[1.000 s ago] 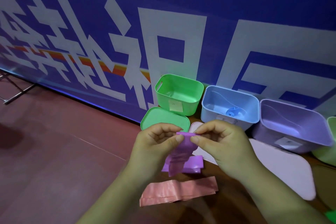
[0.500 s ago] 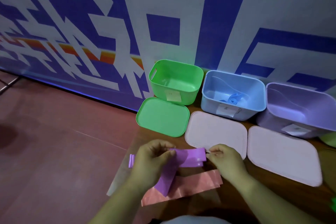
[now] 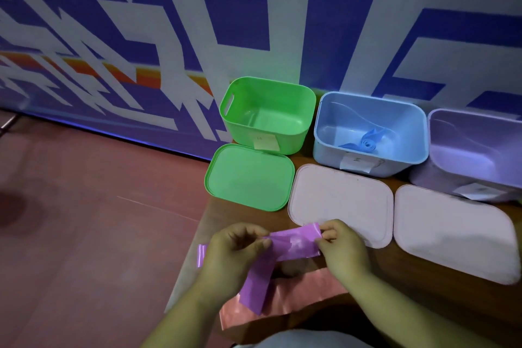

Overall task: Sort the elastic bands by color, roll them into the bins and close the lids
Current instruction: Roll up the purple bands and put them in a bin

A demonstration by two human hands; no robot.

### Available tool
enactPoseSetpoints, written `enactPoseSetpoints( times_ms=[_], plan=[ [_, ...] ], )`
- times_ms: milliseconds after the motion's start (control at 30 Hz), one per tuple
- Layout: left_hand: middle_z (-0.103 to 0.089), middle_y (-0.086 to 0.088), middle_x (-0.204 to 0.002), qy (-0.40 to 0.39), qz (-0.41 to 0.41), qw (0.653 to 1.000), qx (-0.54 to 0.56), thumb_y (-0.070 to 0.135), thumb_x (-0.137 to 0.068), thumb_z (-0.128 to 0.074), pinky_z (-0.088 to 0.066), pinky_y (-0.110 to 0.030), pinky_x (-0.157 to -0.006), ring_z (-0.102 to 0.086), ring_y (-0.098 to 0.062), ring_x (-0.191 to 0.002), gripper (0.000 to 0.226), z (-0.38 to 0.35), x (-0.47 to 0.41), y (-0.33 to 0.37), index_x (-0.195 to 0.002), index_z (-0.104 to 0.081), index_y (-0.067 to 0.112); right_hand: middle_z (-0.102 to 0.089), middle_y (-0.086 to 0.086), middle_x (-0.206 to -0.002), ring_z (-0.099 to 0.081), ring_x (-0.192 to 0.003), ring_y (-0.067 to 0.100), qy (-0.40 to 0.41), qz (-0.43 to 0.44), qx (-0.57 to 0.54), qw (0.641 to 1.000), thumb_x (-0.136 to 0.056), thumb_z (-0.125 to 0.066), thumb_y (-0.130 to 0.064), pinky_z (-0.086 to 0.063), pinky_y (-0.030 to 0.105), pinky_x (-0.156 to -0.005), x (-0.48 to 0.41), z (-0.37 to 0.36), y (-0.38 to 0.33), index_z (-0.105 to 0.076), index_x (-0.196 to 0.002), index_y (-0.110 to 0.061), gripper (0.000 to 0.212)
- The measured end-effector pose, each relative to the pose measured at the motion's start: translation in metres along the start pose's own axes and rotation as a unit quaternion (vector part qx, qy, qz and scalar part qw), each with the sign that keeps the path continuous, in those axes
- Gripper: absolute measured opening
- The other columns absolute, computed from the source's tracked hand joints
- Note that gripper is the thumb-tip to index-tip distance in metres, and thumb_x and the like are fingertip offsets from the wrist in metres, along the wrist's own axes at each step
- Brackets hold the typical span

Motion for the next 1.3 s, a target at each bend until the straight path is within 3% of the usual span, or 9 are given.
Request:
enactPoseSetpoints(
  times_ms=[67,167,267,467,567,767,900,1033,1300],
  plan=[
    [-0.075,-0.006,-0.076,-0.006,-0.009,1.000,-0.004,-0.009,-0.079,-0.073,-0.051,-0.022,-0.066,-0.065,-0.010,-0.070,0.018,0.000,0.002,0.006,-0.076,-0.074,0.009,-0.070,-0.008,-0.083,-0.068,-0.078,0.011,-0.014,0.023,-0.051,0.998,-0.079,-0.074,-0.007,-0.056,0.026,-0.070,0.008,0.009,-0.013,-0.065,-0.088,-0.032,0.028],
    [-0.074,-0.002,-0.073,-0.012,-0.034,0.999,-0.007,-0.009,-0.079,-0.073,-0.051,-0.019,-0.064,-0.065,-0.007,-0.068,0.017,0.001,0.008,0.019,-0.077,-0.073,0.007,-0.071,-0.011,-0.083,-0.067,-0.079,0.002,-0.036,0.095,-0.072,0.992,-0.080,-0.078,-0.011,-0.053,0.014,-0.069,0.023,0.025,-0.037,-0.064,-0.087,-0.038,0.031],
    [-0.075,-0.003,-0.073,-0.018,-0.067,0.998,0.007,-0.010,-0.078,-0.073,-0.052,-0.019,-0.065,-0.066,-0.008,-0.068,0.017,0.003,0.016,0.036,-0.078,-0.074,0.008,-0.072,-0.016,-0.083,-0.067,-0.079,-0.001,-0.044,0.169,-0.091,0.980,-0.082,-0.077,-0.013,-0.053,0.013,-0.072,0.038,0.045,-0.060,-0.066,-0.085,-0.043,0.032],
    [-0.074,-0.007,-0.073,-0.021,-0.116,0.991,0.056,-0.004,-0.074,-0.073,-0.056,-0.024,-0.066,-0.067,-0.013,-0.069,0.010,0.006,0.038,0.060,-0.077,-0.074,0.006,-0.070,-0.023,-0.084,-0.066,-0.081,-0.001,-0.021,0.282,-0.066,0.957,-0.081,-0.076,-0.011,-0.048,0.008,-0.075,0.061,0.075,-0.092,-0.071,-0.085,-0.037,0.027],
    [-0.075,-0.012,-0.077,-0.027,-0.130,0.989,0.059,0.009,-0.069,-0.074,-0.057,-0.028,-0.068,-0.068,-0.017,-0.071,0.007,0.004,0.050,0.068,-0.076,-0.075,0.009,-0.070,-0.022,-0.081,-0.065,-0.079,-0.001,-0.002,0.299,-0.048,0.953,-0.079,-0.078,-0.012,-0.050,0.012,-0.075,0.065,0.084,-0.096,-0.072,-0.084,-0.031,0.021],
    [-0.073,-0.005,-0.072,-0.009,-0.167,0.985,0.041,-0.013,-0.075,-0.072,-0.054,-0.021,-0.065,-0.066,-0.012,-0.068,0.019,-0.006,0.061,0.079,-0.075,-0.074,0.006,-0.070,-0.022,-0.084,-0.066,-0.078,0.000,-0.009,0.325,-0.076,0.943,-0.079,-0.079,-0.009,-0.048,0.007,-0.072,0.080,0.107,-0.112,-0.068,-0.079,-0.038,0.031],
    [-0.074,-0.005,-0.070,0.000,-0.181,0.981,0.069,-0.019,-0.074,-0.069,-0.054,-0.018,-0.063,-0.068,-0.010,-0.065,0.015,-0.016,0.065,0.089,-0.080,-0.071,-0.004,-0.073,-0.017,-0.082,-0.069,-0.079,0.003,-0.048,0.323,-0.105,0.939,-0.079,-0.079,-0.011,-0.053,0.015,-0.075,0.089,0.117,-0.121,-0.070,-0.081,-0.037,0.027],
    [-0.075,-0.007,-0.076,0.000,-0.219,0.975,0.033,-0.011,-0.073,-0.076,-0.056,-0.023,-0.067,-0.070,-0.015,-0.072,0.023,-0.018,0.064,0.093,-0.080,-0.075,0.011,-0.074,-0.012,-0.081,-0.069,-0.076,0.003,-0.075,0.312,-0.149,0.935,-0.079,-0.079,-0.008,-0.053,0.014,-0.073,0.099,0.128,-0.129,-0.072,-0.083,-0.030,0.024],
    [-0.072,-0.009,-0.084,-0.019,-0.275,0.961,0.009,0.010,-0.069,-0.083,-0.059,-0.039,-0.075,-0.070,-0.025,-0.079,0.024,-0.020,0.062,0.104,-0.087,-0.069,0.014,-0.075,-0.001,-0.078,-0.070,-0.073,0.009,-0.117,0.303,-0.203,0.924,-0.077,-0.079,-0.003,-0.054,0.018,-0.070,0.107,0.148,-0.141,-0.073,-0.082,-0.023,0.022]
  ],
)
Point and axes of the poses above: each hand's wrist, its own x-axis away from the middle knuckle, its own z-axis out of the back of the hand, y = z × x, the point moved 1 cm from there along -x, towards the middle knuckle
